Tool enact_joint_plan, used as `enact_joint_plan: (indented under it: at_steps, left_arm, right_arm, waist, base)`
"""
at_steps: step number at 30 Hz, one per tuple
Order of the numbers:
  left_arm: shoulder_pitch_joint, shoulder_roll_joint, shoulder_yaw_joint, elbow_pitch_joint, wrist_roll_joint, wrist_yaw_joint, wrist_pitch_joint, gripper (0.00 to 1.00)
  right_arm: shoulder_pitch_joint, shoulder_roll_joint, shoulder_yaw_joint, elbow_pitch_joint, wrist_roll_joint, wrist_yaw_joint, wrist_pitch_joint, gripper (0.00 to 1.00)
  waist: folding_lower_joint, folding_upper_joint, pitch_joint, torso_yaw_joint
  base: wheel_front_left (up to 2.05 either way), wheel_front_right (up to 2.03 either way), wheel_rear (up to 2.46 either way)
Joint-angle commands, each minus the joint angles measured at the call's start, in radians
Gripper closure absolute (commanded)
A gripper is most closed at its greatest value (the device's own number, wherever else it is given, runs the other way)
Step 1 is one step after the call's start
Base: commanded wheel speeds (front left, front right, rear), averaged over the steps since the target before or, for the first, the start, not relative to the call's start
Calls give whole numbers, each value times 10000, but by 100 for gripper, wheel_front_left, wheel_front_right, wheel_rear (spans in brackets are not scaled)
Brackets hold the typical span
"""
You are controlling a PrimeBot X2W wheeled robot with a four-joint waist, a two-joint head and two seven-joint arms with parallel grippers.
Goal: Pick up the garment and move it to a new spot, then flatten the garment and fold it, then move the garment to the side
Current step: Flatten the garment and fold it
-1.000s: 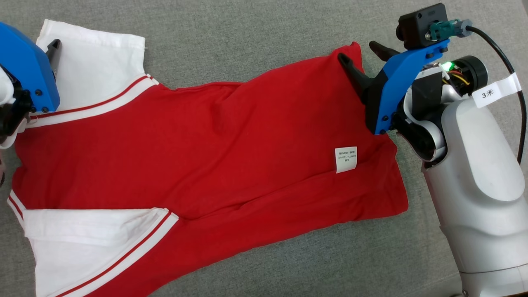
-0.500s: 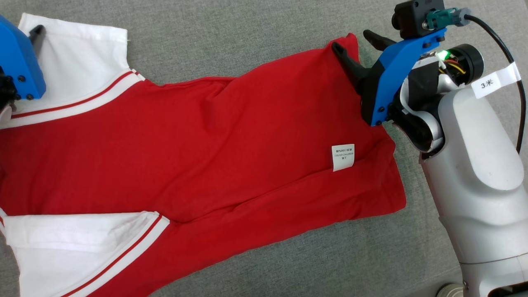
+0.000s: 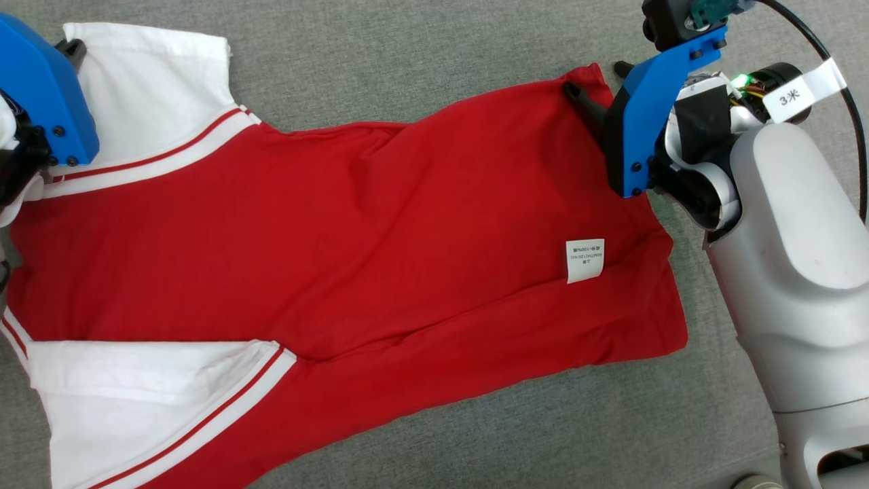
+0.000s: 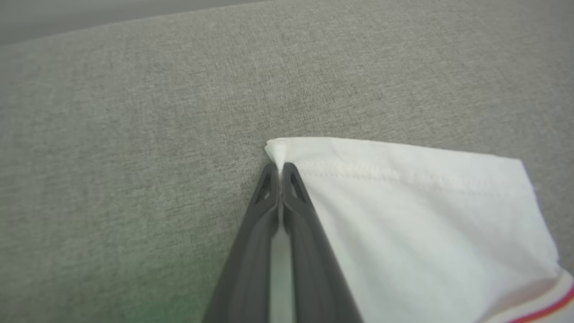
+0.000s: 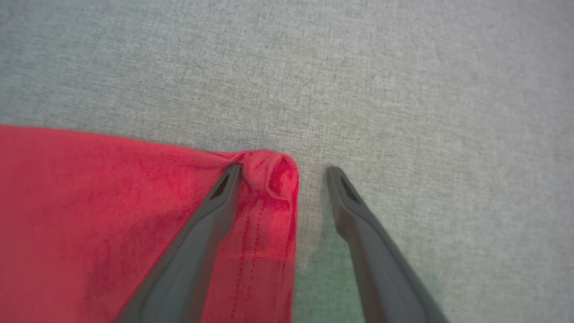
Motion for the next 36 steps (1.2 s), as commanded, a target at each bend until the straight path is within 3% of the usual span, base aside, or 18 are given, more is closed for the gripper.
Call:
enact_joint_plan:
  at_steps: [1, 2, 4, 13, 20, 28, 36]
  left_arm:
    - [394, -111, -158, 149, -55, -31, 59, 100]
    - [386, -153, -159, 138, -57, -50, -13, 100]
    - [389, -281, -102, 124, -121, -45, -262, 100]
    - [-123, -723, 159, 296, 608, -241, -3174, 100]
    - [-53, -1243, 195, 699, 634, -669, -4930, 100]
    - [1277, -2006, -180, 507, 354, -1191, -6159, 100]
    - [3529, -2403, -409, -585, 272, -1046, -7481, 100]
  right_arm:
    - [-63, -74, 232, 200, 101, 5, 205, 24]
    - [-63, -118, 345, 241, 117, 5, 275, 100]
    - [-82, -244, 466, 342, 172, 3, 379, 100]
    - [-423, -361, 90, 409, -229, 3, -1288, 100]
    - [-143, -432, -189, 994, -485, 3, -1838, 100]
    - [696, -877, -464, 1466, -826, 3, -2651, 100]
    - [2005, -1350, -922, 1661, -1369, 3, -3972, 100]
  waist:
    - [1, 1, 22, 58]
    - [1, 1, 30, 89]
    - [1, 1, 20, 171]
    - [1, 1, -430, 668]
    - [1, 1, -947, 1101]
    - [1, 1, -1876, 1838]
    - [1, 1, -2938, 2473]
  base:
    - [0, 0, 0]
    - [0, 0, 0]
    - [0, 0, 0]
    - [0, 0, 0]
    - [0, 0, 0]
    - [0, 0, 0]
    - [0, 0, 0]
